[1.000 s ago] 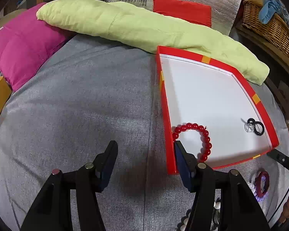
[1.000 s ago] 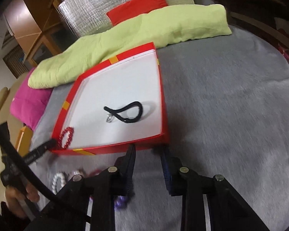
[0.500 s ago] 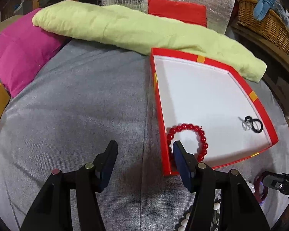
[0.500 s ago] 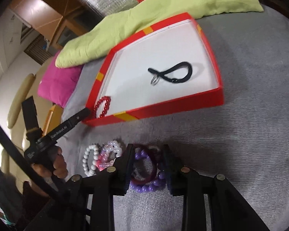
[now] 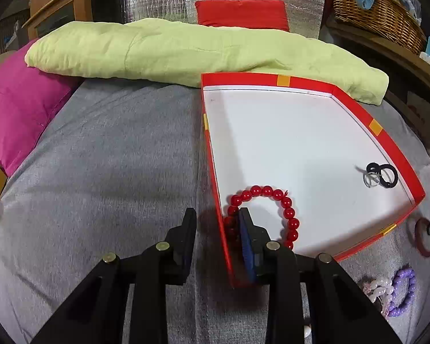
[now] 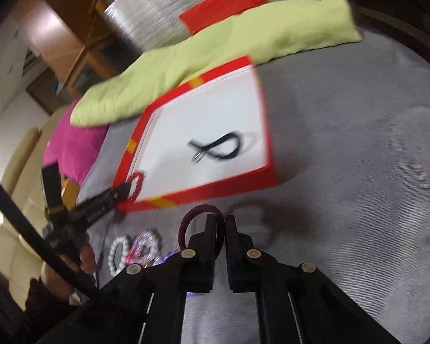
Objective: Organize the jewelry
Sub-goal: 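Move the right tool to the dark red bangle and grasp it, then move the left tool toward the pink-and-clear bead bracelet while the right tool holds the bangle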
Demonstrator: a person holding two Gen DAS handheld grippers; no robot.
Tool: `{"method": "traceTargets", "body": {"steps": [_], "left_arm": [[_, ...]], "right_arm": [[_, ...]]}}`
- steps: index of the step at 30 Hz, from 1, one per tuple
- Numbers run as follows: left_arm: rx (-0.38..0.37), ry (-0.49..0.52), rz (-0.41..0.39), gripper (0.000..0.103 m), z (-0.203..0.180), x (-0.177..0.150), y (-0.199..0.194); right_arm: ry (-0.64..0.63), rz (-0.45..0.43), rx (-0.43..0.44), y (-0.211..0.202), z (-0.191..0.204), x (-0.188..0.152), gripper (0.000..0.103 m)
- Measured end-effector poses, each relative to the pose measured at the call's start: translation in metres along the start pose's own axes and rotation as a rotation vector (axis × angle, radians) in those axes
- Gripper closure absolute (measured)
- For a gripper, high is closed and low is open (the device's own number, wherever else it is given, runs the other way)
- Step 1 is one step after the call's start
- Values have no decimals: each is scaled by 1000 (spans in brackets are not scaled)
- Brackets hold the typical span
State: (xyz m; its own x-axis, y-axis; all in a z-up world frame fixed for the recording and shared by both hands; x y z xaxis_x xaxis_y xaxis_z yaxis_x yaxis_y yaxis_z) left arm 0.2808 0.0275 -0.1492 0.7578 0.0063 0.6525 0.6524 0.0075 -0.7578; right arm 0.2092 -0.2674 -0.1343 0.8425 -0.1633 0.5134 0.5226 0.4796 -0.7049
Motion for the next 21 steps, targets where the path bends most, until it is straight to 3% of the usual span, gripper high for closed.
{"method": "traceTargets", "body": {"steps": [4,7,9,11,12,15,18,21], "left_arm": [[-5,-15,11,72,4,2,-4],[36,24,-42,71,0,4,-23],[1,46,-89,65,-3,3,-40],[-79,61,-101,63,-7,-1,-53],[-159,93,-88,63,-14,-5,-59],[-292,213,-41,63,-35,-21,-67],[-377,327,-7,63,-55,-36,-71],[-398,392,6,63,-70,-47,-74]], "right_arm": [[68,-5,4,-6,-18,3,96],[52,-1,7,-7,-16,2,96],[44,4,13,-5,-13,1,96],[42,15,13,2,-9,2,96],[43,20,13,4,-8,1,96],[40,31,10,8,-5,-1,96],[37,41,9,12,-3,-1,96],[43,65,3,20,-3,-2,96]]}}
Point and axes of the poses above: each gripper's, at about its wrist camera, not at the fingertips, and y roughly the way its jaws point, z to its left, x to its top, the point moved 1 cm from there along y, roughly the way its jaws point, and after that the axes turned 2 degrees about x, right-handed, at the moved point
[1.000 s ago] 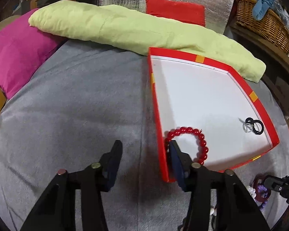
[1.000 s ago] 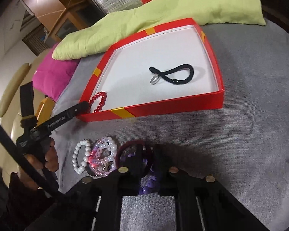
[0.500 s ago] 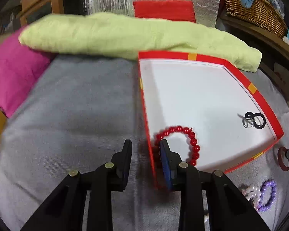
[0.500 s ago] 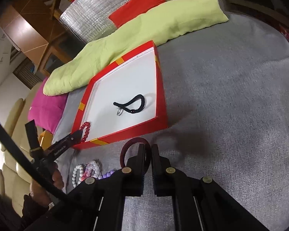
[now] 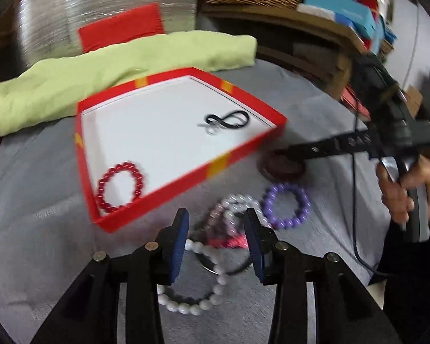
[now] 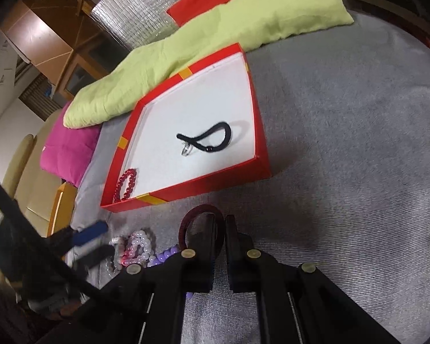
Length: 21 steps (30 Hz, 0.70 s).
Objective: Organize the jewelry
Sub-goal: 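Move the left tool toward the pink-and-clear bead bracelet while the right tool holds the bangle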
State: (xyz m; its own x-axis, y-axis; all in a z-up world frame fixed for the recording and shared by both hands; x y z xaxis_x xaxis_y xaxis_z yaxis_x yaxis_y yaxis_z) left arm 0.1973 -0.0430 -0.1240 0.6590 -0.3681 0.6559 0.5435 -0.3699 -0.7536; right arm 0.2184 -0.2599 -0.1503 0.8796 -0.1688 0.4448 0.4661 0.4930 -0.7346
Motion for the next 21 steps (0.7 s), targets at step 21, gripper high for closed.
{"method": "traceTargets", "body": {"steps": [21], "left_arm": [[-213,-54,2,96,-11,-2,3]], "right_arm": [[-12,-34,0,-5,4,3,96]]}}
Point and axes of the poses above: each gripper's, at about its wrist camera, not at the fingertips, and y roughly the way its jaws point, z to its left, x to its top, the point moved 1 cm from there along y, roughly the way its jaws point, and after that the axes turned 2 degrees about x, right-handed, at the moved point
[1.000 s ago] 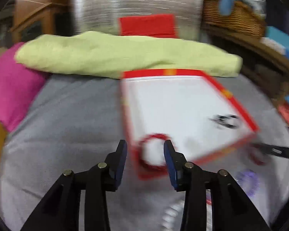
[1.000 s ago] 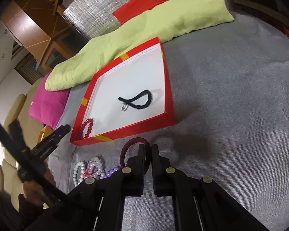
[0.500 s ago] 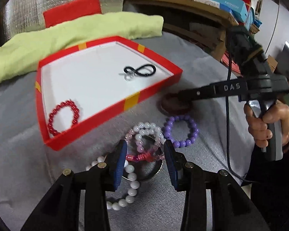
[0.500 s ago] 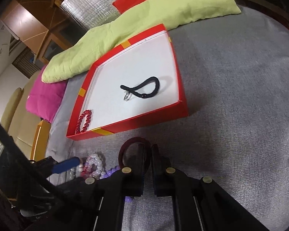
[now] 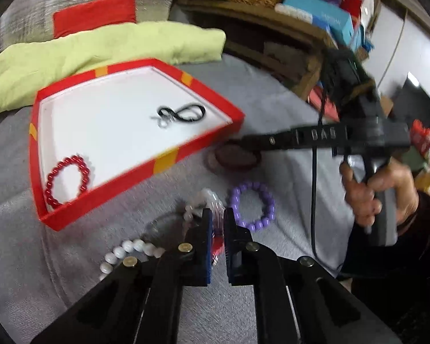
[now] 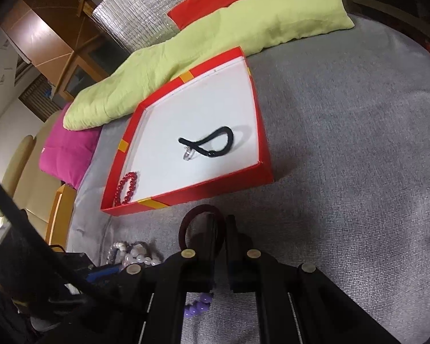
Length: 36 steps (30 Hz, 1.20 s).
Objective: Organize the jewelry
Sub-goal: 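Move the left tool toward the pink-and-clear bead bracelet while the right tool holds the bangle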
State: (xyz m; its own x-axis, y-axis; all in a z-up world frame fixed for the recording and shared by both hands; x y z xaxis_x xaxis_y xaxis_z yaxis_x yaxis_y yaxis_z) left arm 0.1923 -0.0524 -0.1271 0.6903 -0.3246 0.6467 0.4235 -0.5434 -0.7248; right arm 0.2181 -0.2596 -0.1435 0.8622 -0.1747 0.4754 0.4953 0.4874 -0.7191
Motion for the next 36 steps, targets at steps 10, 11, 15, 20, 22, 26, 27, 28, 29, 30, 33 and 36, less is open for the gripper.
{"method": "traceTargets", "body": {"steps": [10,11,15,20,22,26,27,28,29,30,33,36], "left_arm": [[-59,-83,-121,96,19,13,-29],[-49,-77,-108,96,17,11,-29],[-37,-5,-13,70,1,3,-13],[14,66,54,64,-11,-7,3],[34,73,72,64,-12,-10,8],[58,77,115,66,-10,-14,18],[60,81,119,75,-10,-15,20],[60,86,117,81,-10,-15,20],[58,89,111,89,-11,-15,19],[58,91,103,92,-10,-15,18],[52,94,67,94,-10,-13,8],[19,52,2,94,-3,-6,-7]], "right_arm": [[-38,-100,61,-18,12,6,96],[-38,-100,60,-18,12,6,96],[-19,-91,49,-17,8,6,96],[-16,-83,40,-16,5,5,96],[-16,-80,41,-15,5,5,96],[-15,-77,38,-14,5,5,96],[-16,-78,38,-15,5,5,96],[-19,-79,35,-15,6,5,96],[-20,-81,34,-15,6,5,96],[-19,-85,36,-16,6,5,96],[-25,-99,41,-18,7,5,96],[-32,-123,56,-22,10,6,96]]}}
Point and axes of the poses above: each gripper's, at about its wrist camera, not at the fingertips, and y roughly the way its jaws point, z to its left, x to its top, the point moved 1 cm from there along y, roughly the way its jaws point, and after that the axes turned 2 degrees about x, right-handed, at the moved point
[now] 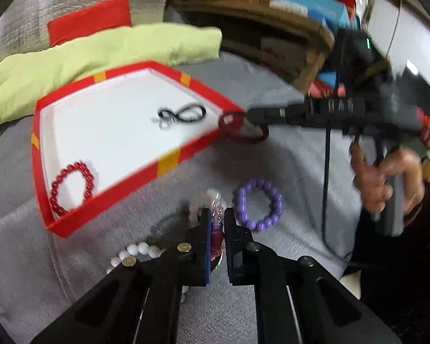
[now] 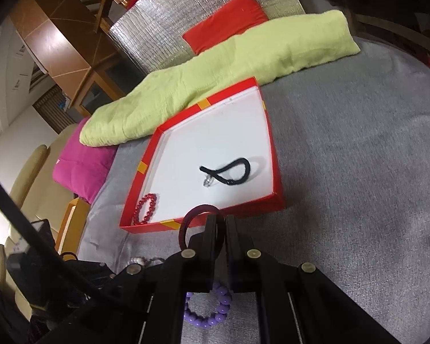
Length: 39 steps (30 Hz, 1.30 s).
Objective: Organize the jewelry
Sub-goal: 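Move the left tool toward the pink-and-clear bead bracelet while the right tool holds the bangle, then grasp the pink-and-clear bead bracelet with the left tool and lift it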
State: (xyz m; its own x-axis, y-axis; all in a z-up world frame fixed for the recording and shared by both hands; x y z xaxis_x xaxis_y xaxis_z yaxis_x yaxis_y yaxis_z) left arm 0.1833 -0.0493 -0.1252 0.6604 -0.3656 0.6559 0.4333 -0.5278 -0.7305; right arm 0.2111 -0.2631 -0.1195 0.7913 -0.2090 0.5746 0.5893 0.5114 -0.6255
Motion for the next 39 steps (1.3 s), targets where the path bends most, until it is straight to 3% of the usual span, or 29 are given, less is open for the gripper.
{"method": "traceTargets", "body": {"steps": [8,12,14,18,21,23,29,32,37,39], "left_arm": [[-142,-109,-205,96,18,19,-41],[-213,-68,-254,96,5,22,-51],[-195,-54,-233,96,3,23,-45],[-80,-92,-139,96,18,19,-32],[7,-134,-69,85,30,14,-22],[44,-114,-23,84,29,11,-12],[62,-11,61,84,9,0,8],[75,-5,96,84,10,-5,11],[94,13,98,84,7,-6,13],[84,14,90,94,5,-6,12]], "right_arm": [[-27,-76,50,-10,12,5,96],[-30,-78,49,-9,15,5,96],[-20,-80,47,-9,13,6,96],[-6,-79,38,-9,9,7,96],[4,-65,24,-7,6,6,96],[15,-57,25,-6,4,6,96],[9,-53,21,-6,4,5,96],[8,-56,23,-7,5,5,96],[5,-53,24,-6,6,5,96],[2,-53,23,-6,6,5,96]]}}
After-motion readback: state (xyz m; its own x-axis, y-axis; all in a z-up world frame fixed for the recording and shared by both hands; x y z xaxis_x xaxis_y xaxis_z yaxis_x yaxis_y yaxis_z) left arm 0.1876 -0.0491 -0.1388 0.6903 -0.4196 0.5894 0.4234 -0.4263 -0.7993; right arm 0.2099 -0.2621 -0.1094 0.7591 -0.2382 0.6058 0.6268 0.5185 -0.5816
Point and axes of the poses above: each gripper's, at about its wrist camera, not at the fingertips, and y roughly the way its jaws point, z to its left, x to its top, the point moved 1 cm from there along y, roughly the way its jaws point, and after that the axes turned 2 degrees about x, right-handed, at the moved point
